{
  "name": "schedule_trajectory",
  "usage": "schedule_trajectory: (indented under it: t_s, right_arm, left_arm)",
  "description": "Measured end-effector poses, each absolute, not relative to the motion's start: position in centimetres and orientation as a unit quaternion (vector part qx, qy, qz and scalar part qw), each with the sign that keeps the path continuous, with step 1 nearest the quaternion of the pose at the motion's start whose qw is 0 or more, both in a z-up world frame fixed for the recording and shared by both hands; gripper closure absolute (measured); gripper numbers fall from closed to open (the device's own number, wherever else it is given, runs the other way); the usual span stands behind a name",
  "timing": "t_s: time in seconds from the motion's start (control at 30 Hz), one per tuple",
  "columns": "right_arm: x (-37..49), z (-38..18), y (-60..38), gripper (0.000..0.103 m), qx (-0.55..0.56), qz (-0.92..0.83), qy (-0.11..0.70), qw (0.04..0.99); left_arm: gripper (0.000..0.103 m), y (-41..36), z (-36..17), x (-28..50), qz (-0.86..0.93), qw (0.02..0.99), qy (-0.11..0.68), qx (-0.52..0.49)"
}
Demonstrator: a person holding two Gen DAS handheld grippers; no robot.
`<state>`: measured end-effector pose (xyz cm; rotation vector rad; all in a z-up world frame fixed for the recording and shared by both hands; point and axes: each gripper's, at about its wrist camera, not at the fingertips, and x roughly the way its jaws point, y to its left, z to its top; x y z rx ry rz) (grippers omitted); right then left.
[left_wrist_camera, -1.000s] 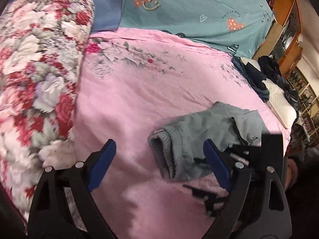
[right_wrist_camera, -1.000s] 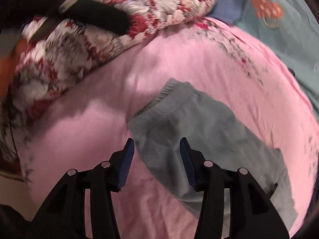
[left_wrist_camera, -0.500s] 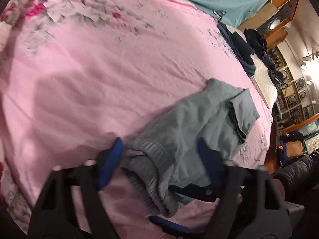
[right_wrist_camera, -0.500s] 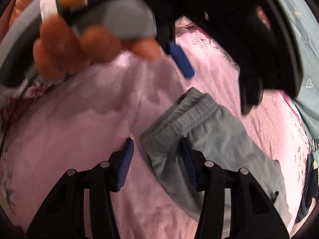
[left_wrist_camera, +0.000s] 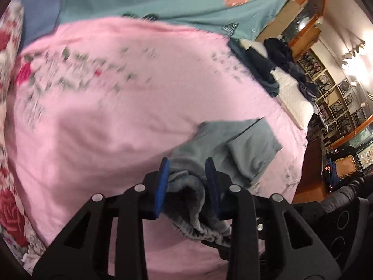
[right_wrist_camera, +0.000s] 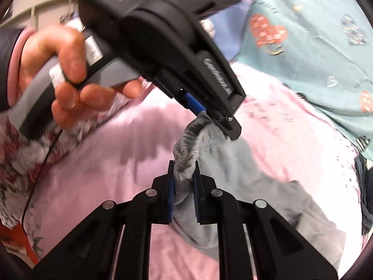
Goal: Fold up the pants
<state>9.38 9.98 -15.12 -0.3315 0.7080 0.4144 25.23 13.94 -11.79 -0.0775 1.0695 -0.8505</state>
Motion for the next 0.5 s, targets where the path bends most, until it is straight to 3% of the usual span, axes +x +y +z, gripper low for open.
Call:
schedule_trajectory:
  t_s: [0.3, 0.5]
  right_arm:
    - [7.9, -9.9, -3.2, 0.090, -0.057, 0.104, 0.325, 0.938]
    - [6.8, -9.1, -15.2, 0.090, 0.007, 0.008, 0.334, 0.942]
  left_arm:
    - [0.072, 1.9, -5.4, 23.3, -0.459, 0.782, 0.421, -0.017]
    - [0.072, -4.4, -7.2, 22.7, -0.438, 0.785, 0.439, 0.001]
